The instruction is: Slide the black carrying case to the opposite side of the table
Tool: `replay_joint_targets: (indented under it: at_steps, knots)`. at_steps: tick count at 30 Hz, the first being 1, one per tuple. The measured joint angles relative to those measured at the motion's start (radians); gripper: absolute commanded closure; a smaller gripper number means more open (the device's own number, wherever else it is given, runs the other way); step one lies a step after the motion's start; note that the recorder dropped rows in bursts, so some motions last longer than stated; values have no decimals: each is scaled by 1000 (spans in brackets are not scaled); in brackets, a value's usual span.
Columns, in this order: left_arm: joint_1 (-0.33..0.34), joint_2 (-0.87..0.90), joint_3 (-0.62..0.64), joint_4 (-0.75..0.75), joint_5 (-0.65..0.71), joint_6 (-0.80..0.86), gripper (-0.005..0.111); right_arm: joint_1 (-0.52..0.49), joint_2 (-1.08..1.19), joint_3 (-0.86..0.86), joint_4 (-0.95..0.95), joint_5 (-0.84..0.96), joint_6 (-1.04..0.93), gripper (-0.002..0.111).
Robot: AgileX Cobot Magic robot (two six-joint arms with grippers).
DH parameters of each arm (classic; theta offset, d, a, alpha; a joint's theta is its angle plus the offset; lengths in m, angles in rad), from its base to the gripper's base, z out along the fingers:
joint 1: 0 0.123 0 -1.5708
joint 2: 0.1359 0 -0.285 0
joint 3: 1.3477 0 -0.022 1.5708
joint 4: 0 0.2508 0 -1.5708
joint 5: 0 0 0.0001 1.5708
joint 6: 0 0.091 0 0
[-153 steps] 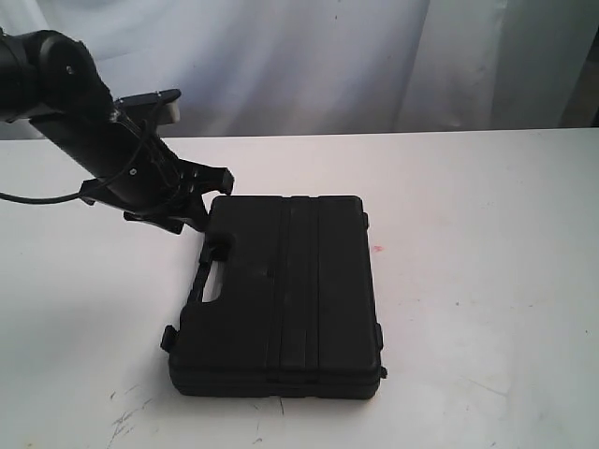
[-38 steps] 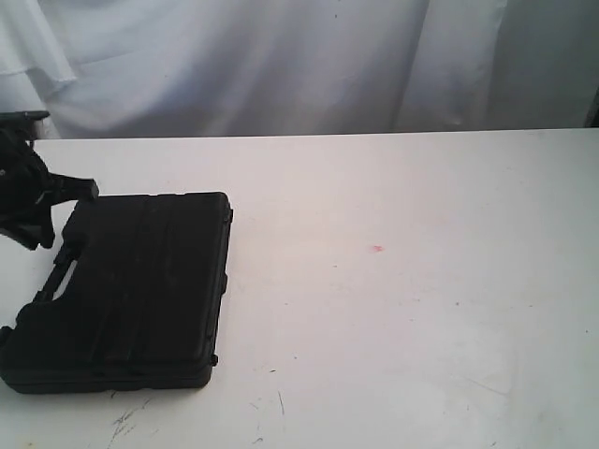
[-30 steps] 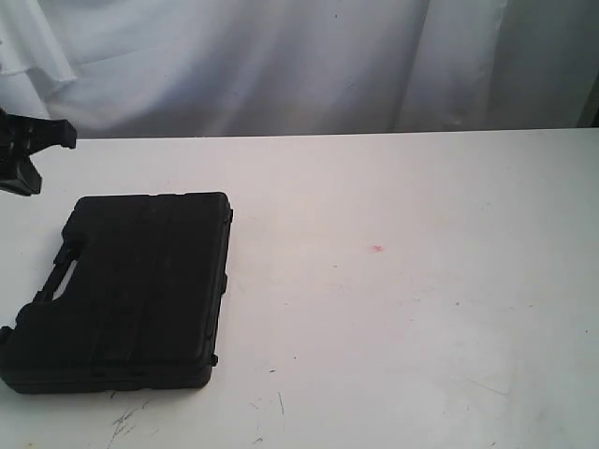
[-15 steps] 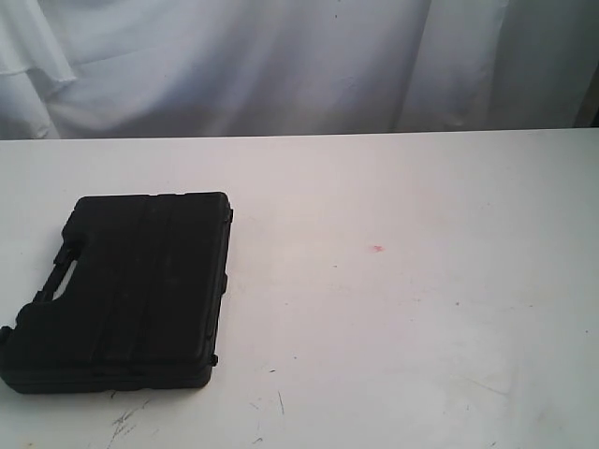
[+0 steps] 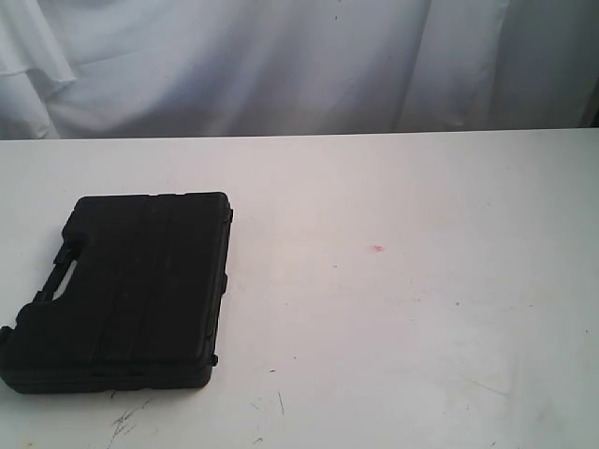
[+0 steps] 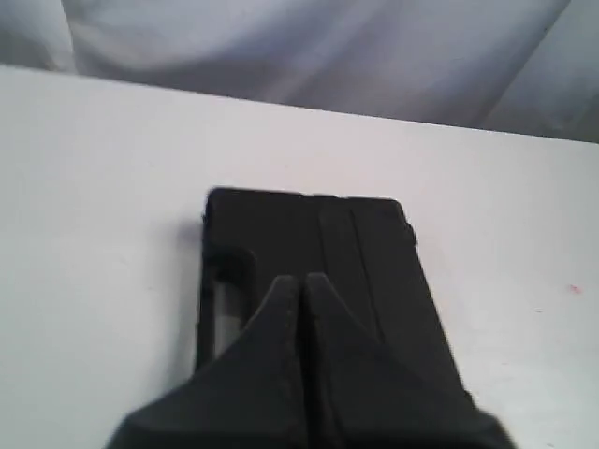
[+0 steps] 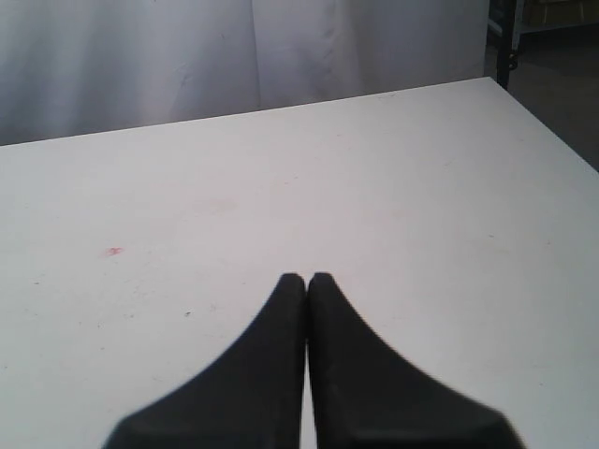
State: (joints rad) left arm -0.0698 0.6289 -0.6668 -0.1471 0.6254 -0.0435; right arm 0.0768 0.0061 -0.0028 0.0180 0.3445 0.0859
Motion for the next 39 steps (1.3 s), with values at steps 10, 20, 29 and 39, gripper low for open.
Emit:
replay_joint_targets:
  at_steps: [10, 20, 29, 39]
  knots:
    - [0, -135, 0, 172, -11, 54, 107, 0, 0, 0, 0, 0, 0, 108]
    - [7, -163, 33, 222, -6, 53, 107, 0, 0, 0, 0, 0, 0, 108]
    - [79, -324, 239, 136, -60, 53, 107, 0, 0, 0, 0, 0, 0, 108]
    - [79, -508, 408, 128, -111, 28, 107, 0, 0, 0, 0, 0, 0, 108]
